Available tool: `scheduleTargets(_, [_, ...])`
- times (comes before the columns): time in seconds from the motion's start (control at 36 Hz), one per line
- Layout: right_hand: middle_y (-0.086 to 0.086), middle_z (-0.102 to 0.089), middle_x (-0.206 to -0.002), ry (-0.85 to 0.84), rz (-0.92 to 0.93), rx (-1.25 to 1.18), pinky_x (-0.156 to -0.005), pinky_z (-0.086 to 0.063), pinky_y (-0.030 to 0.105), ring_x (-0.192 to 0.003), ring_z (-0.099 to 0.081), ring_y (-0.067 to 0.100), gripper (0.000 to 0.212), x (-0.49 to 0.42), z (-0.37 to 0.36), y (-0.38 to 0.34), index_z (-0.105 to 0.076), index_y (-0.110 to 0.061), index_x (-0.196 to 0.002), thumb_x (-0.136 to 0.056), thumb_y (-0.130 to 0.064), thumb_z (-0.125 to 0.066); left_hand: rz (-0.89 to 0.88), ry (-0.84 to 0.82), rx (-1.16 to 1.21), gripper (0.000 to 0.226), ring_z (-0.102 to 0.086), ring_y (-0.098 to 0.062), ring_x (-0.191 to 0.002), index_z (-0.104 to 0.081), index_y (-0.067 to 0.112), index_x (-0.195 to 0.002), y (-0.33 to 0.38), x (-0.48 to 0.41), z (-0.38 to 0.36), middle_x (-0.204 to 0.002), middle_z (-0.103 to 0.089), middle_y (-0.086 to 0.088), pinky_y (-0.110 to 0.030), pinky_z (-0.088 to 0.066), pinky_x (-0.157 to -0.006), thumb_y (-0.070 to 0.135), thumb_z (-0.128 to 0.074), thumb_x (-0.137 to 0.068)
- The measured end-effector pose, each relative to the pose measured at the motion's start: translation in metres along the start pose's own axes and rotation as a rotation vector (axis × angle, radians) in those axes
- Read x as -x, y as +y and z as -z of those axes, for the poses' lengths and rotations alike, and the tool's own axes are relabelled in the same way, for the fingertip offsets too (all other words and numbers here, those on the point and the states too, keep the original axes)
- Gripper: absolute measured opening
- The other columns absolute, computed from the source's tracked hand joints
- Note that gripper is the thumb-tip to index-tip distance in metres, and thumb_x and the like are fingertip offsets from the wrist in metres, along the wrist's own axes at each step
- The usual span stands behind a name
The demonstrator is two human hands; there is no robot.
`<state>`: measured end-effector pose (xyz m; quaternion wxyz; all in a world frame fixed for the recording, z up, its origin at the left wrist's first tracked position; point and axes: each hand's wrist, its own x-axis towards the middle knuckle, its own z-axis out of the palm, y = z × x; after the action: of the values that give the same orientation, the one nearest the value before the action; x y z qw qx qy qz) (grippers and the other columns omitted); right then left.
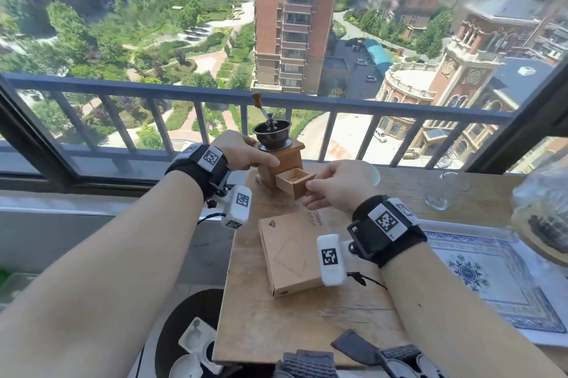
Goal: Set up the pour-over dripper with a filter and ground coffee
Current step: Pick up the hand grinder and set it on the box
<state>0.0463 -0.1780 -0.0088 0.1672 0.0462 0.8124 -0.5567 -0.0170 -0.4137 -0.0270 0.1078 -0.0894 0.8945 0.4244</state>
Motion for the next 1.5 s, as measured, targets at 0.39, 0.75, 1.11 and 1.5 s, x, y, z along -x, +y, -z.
scheduleTargets(0.39, [0.022,-0.076,-0.072,0.047,-0.017,0.173,-0.074,-0.066,0.042,-0.066,-0.078,0.027,0.013,-0.012,-0.016,-0.005,-0.062,-0.003,-0.085,-0.097,-0.005,-0.065,0.03,0.028,-0.067,0.053,-0.057,-0.014,-0.065,-0.063,0.019,-0.076,-0.011,0.004,0.007,-0.068,-0.061,0.002,-0.023,-0.045,-0.058,0.059,-0.093,-0.056])
scheduleTargets(0.75, [0.016,-0.074,-0.063,0.112,-0.007,0.146,-0.071,-0.066,0.043,-0.06,-0.077,0.024,0.008,-0.011,-0.025,0.008,-0.06,-0.004,-0.088,-0.096,-0.003,-0.064,0.067,0.045,-0.049,0.072,-0.065,-0.015,-0.074,-0.077,0.004,-0.102,-0.02,0.012,0.003,-0.081,-0.071,-0.002,-0.033,-0.061,-0.08,0.056,-0.095,-0.056])
scheduleTargets(1.11, [0.019,-0.076,-0.072,0.029,-0.134,0.106,-0.073,-0.066,0.041,-0.067,-0.079,0.024,0.009,0.019,-0.042,0.06,-0.061,-0.004,-0.089,-0.095,-0.003,-0.067,0.153,-0.099,-0.03,0.078,-0.064,-0.017,-0.078,-0.077,0.001,-0.103,-0.046,0.033,-0.052,-0.082,-0.067,-0.005,-0.045,-0.059,-0.092,0.056,-0.097,-0.051])
scheduleTargets(1.5, [0.021,-0.078,-0.092,-0.041,-0.28,0.163,-0.088,-0.063,0.045,-0.093,-0.077,0.034,0.022,0.021,-0.035,0.092,-0.073,-0.012,-0.073,-0.089,0.003,-0.067,0.152,-0.183,-0.057,0.066,-0.066,-0.019,-0.086,-0.075,0.006,-0.102,-0.044,0.054,-0.089,-0.105,-0.077,-0.01,-0.037,-0.059,-0.085,0.051,-0.096,-0.058])
